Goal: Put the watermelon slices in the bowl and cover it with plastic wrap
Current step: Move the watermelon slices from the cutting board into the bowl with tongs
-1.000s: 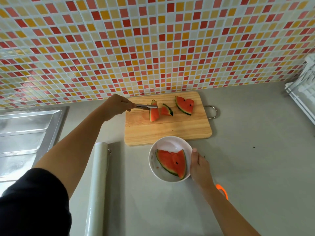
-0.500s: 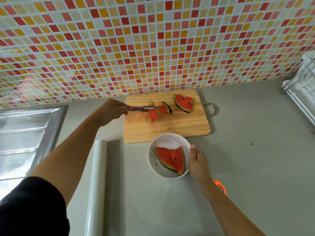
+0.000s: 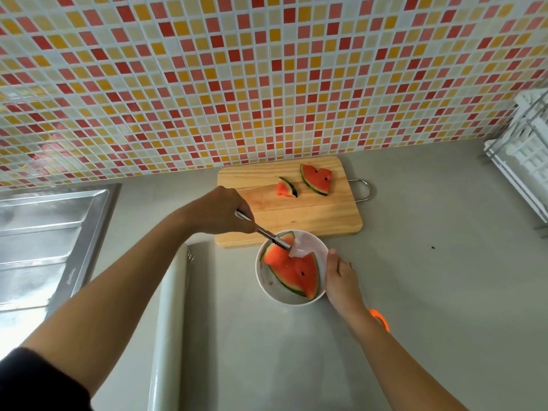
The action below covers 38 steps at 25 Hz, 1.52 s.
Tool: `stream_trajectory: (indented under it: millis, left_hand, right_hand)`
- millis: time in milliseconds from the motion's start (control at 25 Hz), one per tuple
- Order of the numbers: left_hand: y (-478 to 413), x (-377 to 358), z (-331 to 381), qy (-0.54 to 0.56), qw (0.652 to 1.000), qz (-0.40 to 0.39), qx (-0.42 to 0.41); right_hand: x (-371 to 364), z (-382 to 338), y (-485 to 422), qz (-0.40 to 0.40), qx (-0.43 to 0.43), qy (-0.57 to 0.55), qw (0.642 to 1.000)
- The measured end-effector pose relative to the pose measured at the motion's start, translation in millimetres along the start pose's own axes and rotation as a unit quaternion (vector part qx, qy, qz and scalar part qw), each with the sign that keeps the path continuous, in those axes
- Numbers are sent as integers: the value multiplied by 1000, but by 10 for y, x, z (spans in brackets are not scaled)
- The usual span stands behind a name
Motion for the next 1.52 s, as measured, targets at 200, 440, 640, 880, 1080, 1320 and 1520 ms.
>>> stream_trajectory:
  millis: [200,440,640,880,1080,1320,1520]
  left_hand:
    - [-87,-115,385,-100,995,3,15]
    - [-88,-252,577,-92,995,-5,23]
    - [-57,144,138,7,991,125,48]
    - [-191,-382,-369,122,953,228,157]
    - [-550,-579,-164,192,927,247,209]
    - [-829,-511,121,144,931,247,226]
    - [-947,-427,293,68,946,232,214]
  right_hand:
    - [0,-24,-6,12,-1,9,1000]
    - [5,-57,-8,-2,-2,12,1000]
    - [29,-71,-9,-21,0,1,1000]
    - [88,-87,11,-15,1,-3,1000]
    - [70,-28,5,7,-9,-12,1000]
    - [52,-12,2,0,0,-6,1000]
    - [58,-50,-8,10,35,15,999]
Point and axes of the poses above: each hand's wrist, its own y-axis away from the middle knuckle, its own x-axis out of the back of the hand, z = x × y, the point moved 5 cm from there along -y, towards the middle knuckle, and after that the axes turned 9 degrees about x, right-handed, at the moved point
